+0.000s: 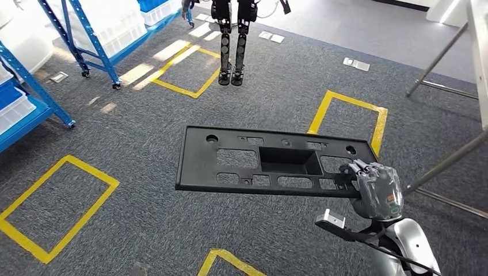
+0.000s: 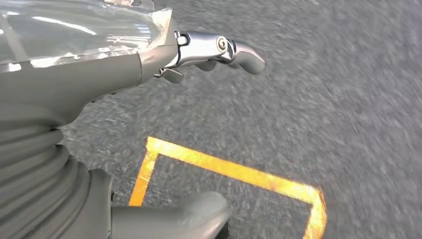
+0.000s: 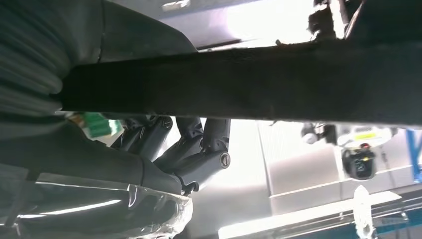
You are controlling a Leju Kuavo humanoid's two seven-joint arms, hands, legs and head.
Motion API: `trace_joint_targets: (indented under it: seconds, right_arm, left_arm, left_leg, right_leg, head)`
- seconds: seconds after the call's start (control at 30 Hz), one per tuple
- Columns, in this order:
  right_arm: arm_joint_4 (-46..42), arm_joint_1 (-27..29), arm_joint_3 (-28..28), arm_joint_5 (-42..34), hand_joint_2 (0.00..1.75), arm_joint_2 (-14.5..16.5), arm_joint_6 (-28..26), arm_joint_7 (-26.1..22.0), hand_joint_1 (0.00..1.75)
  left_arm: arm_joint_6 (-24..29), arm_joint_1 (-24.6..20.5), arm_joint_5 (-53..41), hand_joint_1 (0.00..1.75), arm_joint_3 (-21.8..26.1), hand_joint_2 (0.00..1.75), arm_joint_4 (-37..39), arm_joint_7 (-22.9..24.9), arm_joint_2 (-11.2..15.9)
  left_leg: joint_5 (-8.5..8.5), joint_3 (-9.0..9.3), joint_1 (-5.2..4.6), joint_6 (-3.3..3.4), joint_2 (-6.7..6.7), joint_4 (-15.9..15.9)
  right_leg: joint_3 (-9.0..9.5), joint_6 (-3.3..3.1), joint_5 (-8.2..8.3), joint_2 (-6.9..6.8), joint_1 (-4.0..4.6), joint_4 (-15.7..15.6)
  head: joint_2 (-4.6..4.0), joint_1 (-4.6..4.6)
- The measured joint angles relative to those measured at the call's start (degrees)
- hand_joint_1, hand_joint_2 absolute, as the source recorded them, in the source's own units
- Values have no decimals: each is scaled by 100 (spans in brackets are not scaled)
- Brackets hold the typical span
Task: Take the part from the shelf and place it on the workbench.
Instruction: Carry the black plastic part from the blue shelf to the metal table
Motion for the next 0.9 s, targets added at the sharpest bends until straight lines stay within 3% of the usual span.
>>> trace_joint_targets:
  seconds: [0.07,0.1,0.13,0.2,0.27,0.33,0.37,0.43,0.5,0.57,0.6,0.63,0.67,0.73,0.8,0.87,0.9]
  right_arm:
    - [-9,-4,19,136,175,34,14,63,175]
    - [-9,-4,27,192,175,52,28,91,175]
    - [-9,-15,35,239,175,70,51,115,175]
    - [-9,-96,53,317,175,104,115,157,175]
    - [-10,-226,72,368,175,143,181,206,175]
    - [-10,-333,80,378,175,167,245,239,175]
    - [-10,-377,81,375,175,173,274,248,175]
    - [-8,-472,83,371,175,188,314,260,175]
    - [-4,-526,88,365,175,201,325,261,175]
    - [3,-528,95,343,175,201,338,261,175]
    - [8,-526,96,329,175,196,345,261,175]
    - [12,-525,96,320,175,189,351,260,175]
    - [15,-526,95,313,175,181,356,260,175]
    - [19,-539,97,298,175,171,362,257,175]
    - [30,-566,100,283,175,169,363,247,175]
    - [46,-601,111,292,175,167,361,231,175]
    - [56,-629,121,304,175,166,364,224,175]
  left_arm:
    - [-45,-20,-13,0,-17,175,0,-21,-3]
    - [-61,-29,-26,0,-26,175,0,-27,-6]
    - [-71,-42,-41,0,-37,175,0,-30,-9]
    - [-77,-69,-76,0,-59,175,-2,-24,-7]
    - [-77,-84,-105,0,-72,175,-4,-8,2]
    - [-77,-94,-118,0,-75,175,-4,17,8]
    - [-77,-102,-120,0,-76,175,-5,30,11]
    - [-74,-112,-126,0,-77,175,-6,54,20]
    - [-74,-95,-141,0,-77,175,-7,74,27]
    - [-80,-63,-166,0,-77,175,-5,89,28]
    - [-83,-51,-177,0,-77,175,-5,95,31]
    - [-84,-45,-181,0,-77,175,-4,99,33]
    - [-85,-44,-186,0,-77,175,-4,104,38]
    - [-86,-43,-205,0,-77,175,-4,118,50]
    - [-95,-42,-227,0,-80,175,-3,138,60]
    - [-106,-51,-230,0,-86,175,-4,143,55]
    - [-110,-60,-228,0,-89,175,-5,135,51]
  left_leg:
    - [-3,-5,-21,4,195,3]
    - [-6,-5,-26,2,284,5]
    - [-11,-1,-26,-4,366,7]
    - [-36,7,-47,-38,510,22]
    - [-69,17,-88,-88,640,45]
    - [-89,32,-103,-129,764,55]
    - [-114,30,-88,-160,746,75]
    - [-332,-78,-40,-228,466,351]
    - [-737,-388,-9,-269,118,1055]
    - [-955,-690,-5,-281,34,1681]
    - [-894,-718,-3,-277,21,1720]
    - [-736,-648,1,-266,6,1555]
    - [-500,-480,11,-249,-62,1187]
    - [-180,-153,40,-214,-346,465]
    - [-116,-35,35,-189,-495,173]
    - [-82,-27,18,-132,-354,121]
    - [-51,-14,18,-89,-276,80]
  right_leg:
    - [-242,27,-195,-90,-3,567]
    - [-202,67,-167,-115,-6,541]
    - [-36,116,-59,-161,-13,267]
    - [452,175,207,-436,-16,-580]
    - [694,113,350,-622,9,-1042]
    - [673,15,385,-522,25,-1072]
    - [665,-22,398,-452,4,-1077]
    - [653,-114,435,-308,-42,-1091]
    - [635,-177,457,-176,-50,-1091]
    - [621,-196,466,-26,-36,-1088]
    - [620,-196,467,58,-32,-1084]
    - [624,-195,469,138,-31,-1079]
    - [630,-191,470,219,-31,-1072]
    - [620,-168,482,359,-21,-1055]
    - [565,-106,519,492,-29,-1051]
    - [493,-29,562,589,-41,-1060]
    - [439,-11,543,508,-34,-1012]
  head:
    - [0,6]
    - [0,8]
    - [0,9]
    - [0,12]
    - [0,0]
    - [0,-10]
    - [0,-9]
    - [0,-25]
    - [0,-41]
    - [0,-40]
    - [0,-41]
    - [0,-41]
    - [0,-42]
    - [0,-35]
    - [0,-36]
    - [0,-38]
    - [0,-34]
